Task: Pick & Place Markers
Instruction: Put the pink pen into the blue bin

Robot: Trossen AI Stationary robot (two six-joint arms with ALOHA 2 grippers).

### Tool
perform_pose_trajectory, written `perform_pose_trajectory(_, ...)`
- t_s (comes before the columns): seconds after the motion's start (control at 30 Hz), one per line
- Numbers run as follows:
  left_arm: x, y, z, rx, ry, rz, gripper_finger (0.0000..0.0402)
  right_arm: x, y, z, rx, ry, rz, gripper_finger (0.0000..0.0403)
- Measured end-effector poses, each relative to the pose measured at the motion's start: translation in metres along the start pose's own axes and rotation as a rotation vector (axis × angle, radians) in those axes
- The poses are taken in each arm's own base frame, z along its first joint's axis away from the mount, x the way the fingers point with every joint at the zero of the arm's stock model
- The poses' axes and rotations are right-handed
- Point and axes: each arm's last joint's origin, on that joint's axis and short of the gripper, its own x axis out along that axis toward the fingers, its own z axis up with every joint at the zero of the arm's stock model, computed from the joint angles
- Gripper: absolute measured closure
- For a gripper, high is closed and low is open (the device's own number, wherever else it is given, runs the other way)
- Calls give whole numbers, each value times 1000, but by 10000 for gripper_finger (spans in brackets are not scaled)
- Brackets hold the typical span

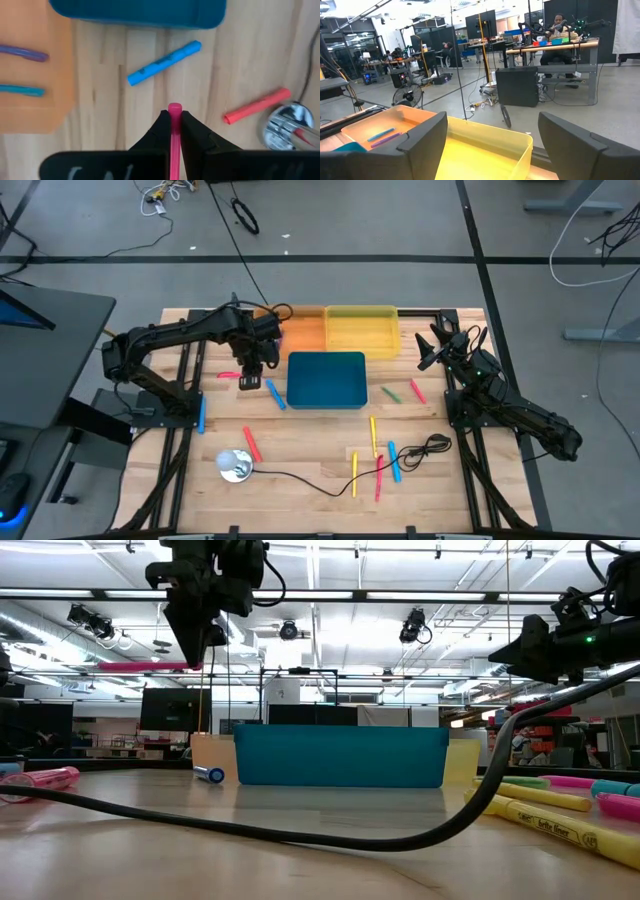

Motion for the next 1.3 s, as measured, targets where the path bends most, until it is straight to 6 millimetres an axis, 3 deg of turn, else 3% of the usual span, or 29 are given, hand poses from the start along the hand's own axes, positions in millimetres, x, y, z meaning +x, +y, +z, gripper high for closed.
perform_pose_trajectory(0.3, 9, 8, 13, 13, 15, 7, 383, 0, 0, 0, 0, 0, 0, 89)
perform_pose_trajectory(0.8, 6, 27, 85, 27, -16, 31, 383, 0, 0, 0, 0, -1, 0, 89)
perform_pose_trajectory(1.3, 33, 39, 146, 21, -12, 17, 383, 0, 0, 0, 0, 0, 0, 89)
